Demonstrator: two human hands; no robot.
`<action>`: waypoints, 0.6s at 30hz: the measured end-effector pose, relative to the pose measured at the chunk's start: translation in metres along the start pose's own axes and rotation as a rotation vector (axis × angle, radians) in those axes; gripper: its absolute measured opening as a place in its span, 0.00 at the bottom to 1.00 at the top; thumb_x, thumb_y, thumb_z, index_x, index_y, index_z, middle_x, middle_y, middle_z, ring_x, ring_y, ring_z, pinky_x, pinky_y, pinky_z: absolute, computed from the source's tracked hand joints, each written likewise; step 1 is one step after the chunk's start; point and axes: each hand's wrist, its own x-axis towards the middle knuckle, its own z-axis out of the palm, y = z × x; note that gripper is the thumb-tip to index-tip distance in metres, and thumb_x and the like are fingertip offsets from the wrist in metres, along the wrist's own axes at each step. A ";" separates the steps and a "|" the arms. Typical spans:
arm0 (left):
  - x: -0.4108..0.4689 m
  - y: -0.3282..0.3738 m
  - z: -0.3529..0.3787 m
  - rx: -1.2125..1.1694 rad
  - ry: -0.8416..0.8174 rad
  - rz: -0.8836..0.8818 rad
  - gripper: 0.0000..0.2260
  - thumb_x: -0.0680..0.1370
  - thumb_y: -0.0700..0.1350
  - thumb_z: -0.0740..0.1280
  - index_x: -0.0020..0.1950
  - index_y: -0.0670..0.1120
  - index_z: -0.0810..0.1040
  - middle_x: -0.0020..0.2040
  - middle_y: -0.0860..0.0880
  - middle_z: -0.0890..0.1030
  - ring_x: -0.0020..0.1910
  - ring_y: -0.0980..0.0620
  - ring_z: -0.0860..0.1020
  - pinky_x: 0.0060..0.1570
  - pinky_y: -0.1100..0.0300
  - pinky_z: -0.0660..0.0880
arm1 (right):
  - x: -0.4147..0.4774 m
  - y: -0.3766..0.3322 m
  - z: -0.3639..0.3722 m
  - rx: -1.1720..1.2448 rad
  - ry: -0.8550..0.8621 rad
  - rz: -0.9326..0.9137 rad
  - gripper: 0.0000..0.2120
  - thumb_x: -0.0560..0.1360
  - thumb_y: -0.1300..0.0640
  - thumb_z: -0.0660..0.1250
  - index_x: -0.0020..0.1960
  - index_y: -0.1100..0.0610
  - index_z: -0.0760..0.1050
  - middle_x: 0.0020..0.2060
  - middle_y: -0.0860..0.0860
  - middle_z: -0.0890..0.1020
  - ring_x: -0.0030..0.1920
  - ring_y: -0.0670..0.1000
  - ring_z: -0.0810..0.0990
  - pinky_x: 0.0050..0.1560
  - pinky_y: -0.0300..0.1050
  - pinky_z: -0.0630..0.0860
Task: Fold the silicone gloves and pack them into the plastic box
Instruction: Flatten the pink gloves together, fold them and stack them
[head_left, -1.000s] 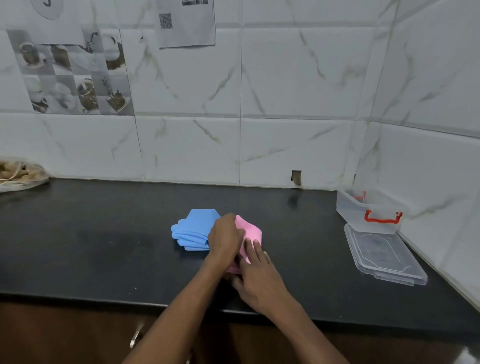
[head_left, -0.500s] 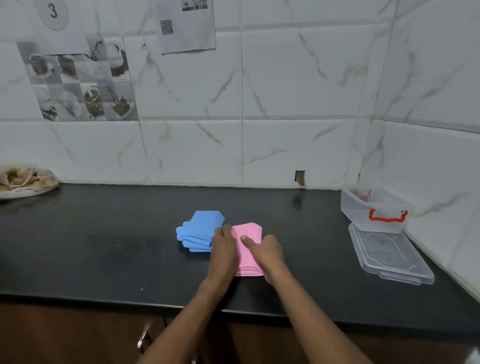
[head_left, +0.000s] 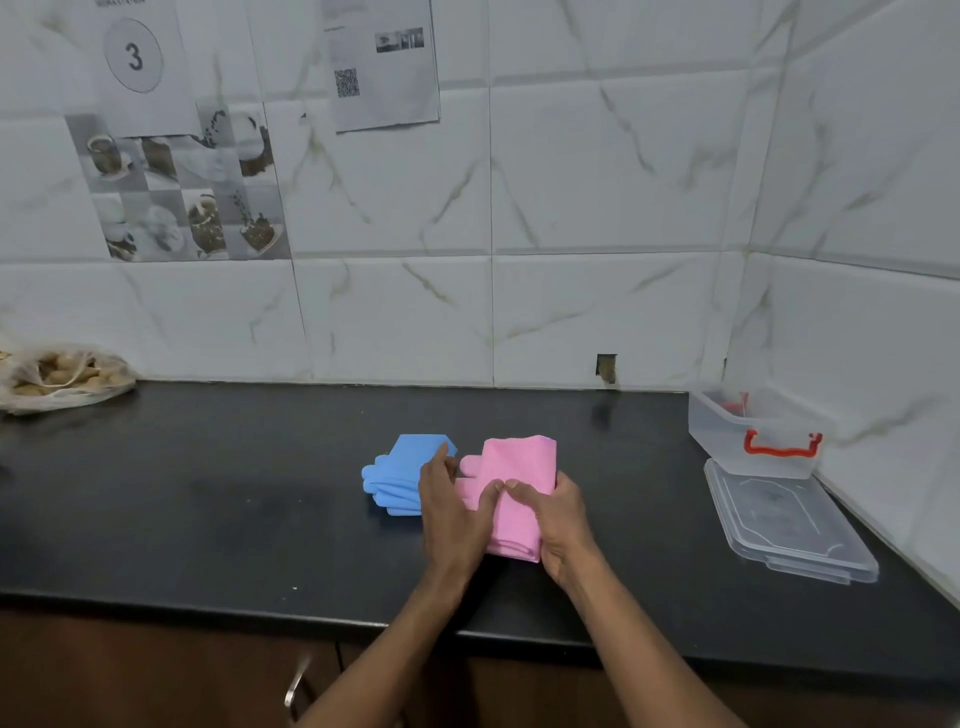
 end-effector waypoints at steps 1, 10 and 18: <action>0.000 0.005 -0.001 -0.056 0.014 -0.069 0.36 0.71 0.49 0.76 0.74 0.44 0.62 0.61 0.51 0.72 0.61 0.52 0.73 0.60 0.59 0.71 | 0.000 -0.004 -0.003 0.029 -0.026 -0.015 0.22 0.68 0.66 0.75 0.60 0.63 0.74 0.51 0.62 0.83 0.50 0.63 0.84 0.46 0.61 0.82; 0.025 0.028 -0.021 -0.923 -0.545 -0.764 0.28 0.65 0.38 0.79 0.63 0.38 0.75 0.53 0.36 0.84 0.50 0.38 0.84 0.46 0.43 0.81 | -0.003 -0.030 -0.014 0.163 -0.219 0.000 0.18 0.70 0.66 0.73 0.59 0.63 0.76 0.49 0.61 0.85 0.46 0.59 0.86 0.40 0.53 0.83; 0.036 0.015 -0.023 -0.678 -0.462 -0.484 0.28 0.63 0.49 0.82 0.59 0.44 0.77 0.51 0.43 0.86 0.51 0.44 0.85 0.47 0.49 0.82 | 0.011 -0.023 0.009 -0.076 -0.062 0.023 0.26 0.70 0.57 0.76 0.63 0.61 0.71 0.54 0.60 0.82 0.52 0.60 0.83 0.51 0.62 0.81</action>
